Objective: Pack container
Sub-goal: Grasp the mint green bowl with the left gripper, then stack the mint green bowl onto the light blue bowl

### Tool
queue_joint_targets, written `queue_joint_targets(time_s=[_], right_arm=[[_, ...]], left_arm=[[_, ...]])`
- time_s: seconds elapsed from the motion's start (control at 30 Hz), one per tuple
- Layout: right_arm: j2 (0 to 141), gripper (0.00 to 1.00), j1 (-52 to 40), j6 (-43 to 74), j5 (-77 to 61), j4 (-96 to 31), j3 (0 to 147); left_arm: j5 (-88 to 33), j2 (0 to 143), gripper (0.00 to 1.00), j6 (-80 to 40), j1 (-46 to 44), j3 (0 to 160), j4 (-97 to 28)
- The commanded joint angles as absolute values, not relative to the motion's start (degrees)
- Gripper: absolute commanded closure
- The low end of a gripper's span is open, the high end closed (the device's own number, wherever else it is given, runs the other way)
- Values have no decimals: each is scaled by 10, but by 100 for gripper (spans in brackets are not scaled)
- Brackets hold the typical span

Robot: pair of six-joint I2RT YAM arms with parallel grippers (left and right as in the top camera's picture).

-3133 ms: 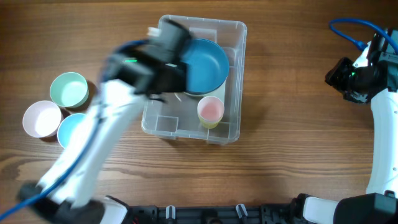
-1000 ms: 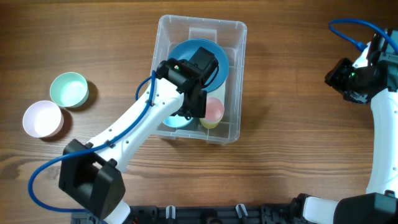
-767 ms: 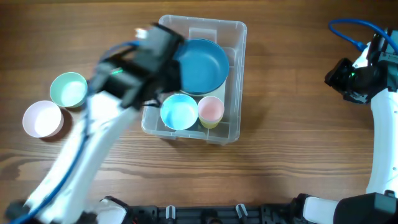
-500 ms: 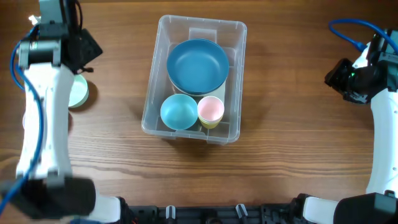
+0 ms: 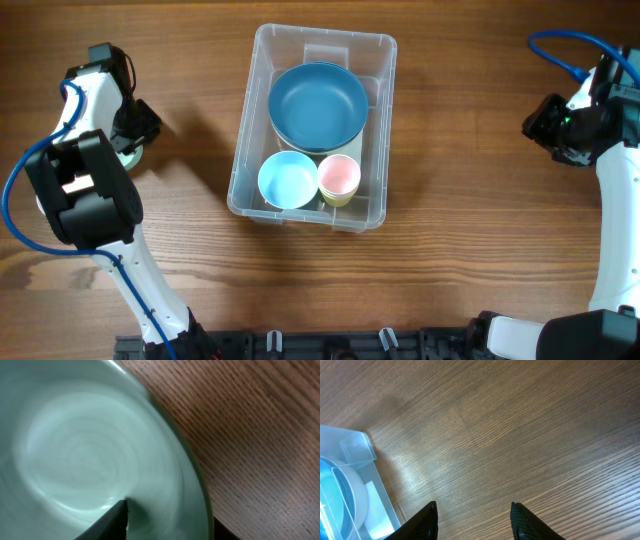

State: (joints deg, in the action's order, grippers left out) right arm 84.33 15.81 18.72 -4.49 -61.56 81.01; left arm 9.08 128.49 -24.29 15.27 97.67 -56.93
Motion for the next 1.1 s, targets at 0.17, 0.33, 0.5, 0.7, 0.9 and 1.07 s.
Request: queue_joint_targets(time_s=[0.17,0.33,0.5,0.7,0.9,1.07], right_arm=[[850,53,157,180,-39,-616,809],[850,53,157,180,-40,-616,809],[850,53,157,182,-40,-616,809],[850,52,157,181,-46,-617,809],[850,52,157,180,-46,-618,809],[850,52,157,180,-46,-619,809]], left_arm=[[77,1169,96,-209,93,980,-601],[77,937,96,-210,-53,980,-672],[77,857,96,-232,-237,980,-745],[53,956,96,-260,-377,943,-743],[37,1020,73,-260,-383,943,-741],[83,1007,69,-257,-381,944,-742]])
